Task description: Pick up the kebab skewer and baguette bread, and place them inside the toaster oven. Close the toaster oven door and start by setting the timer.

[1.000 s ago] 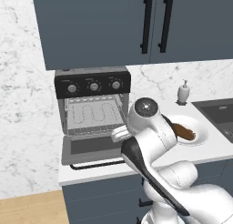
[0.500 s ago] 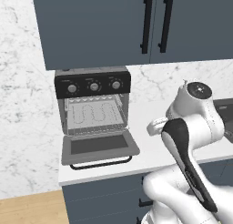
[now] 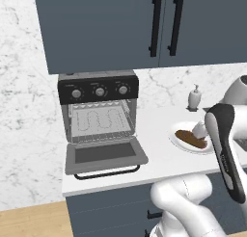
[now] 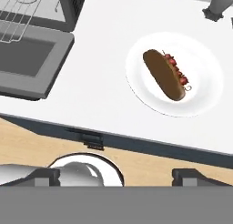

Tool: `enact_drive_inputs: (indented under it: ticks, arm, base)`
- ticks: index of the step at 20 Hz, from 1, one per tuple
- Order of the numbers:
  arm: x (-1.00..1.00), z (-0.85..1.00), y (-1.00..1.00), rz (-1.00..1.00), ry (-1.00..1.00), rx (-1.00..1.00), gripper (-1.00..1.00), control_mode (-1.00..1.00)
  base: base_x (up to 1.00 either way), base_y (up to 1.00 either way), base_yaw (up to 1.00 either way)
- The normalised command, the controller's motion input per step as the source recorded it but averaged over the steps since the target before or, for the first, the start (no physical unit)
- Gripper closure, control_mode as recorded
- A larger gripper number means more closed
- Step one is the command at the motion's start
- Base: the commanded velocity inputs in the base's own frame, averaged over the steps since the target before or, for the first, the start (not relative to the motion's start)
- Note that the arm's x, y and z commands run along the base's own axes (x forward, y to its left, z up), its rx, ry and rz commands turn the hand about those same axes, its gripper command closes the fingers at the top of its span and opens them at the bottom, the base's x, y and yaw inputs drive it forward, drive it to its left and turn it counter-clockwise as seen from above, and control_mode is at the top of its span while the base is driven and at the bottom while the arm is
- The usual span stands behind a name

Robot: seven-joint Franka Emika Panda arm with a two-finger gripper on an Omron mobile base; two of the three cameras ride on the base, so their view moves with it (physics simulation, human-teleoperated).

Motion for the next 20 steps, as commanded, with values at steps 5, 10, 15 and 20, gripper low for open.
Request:
enact_drive_inputs:
  ticks: [5,10,15,20]
  arm:
    - [0.31,-0.41,-0.63,0.05,0.08,-0.01,-1.0,-1.0]
    - [0.62,-0.34,-0.21,0.08,0.02,0.0,-1.0,-1.0]
    - [0.54,-0.32,-0.51,0.05,0.14,0.0,-1.0,-1.0]
    - [0.39,-0.5,-0.32,0.04,0.08,0.0,-1.0,-1.0]
  base:
    - [0.0,0.0,0.0]
    - [0.0,0.0,0.0]
    - [0.0,0.0,0.0]
    - [0.0,0.0,0.0]
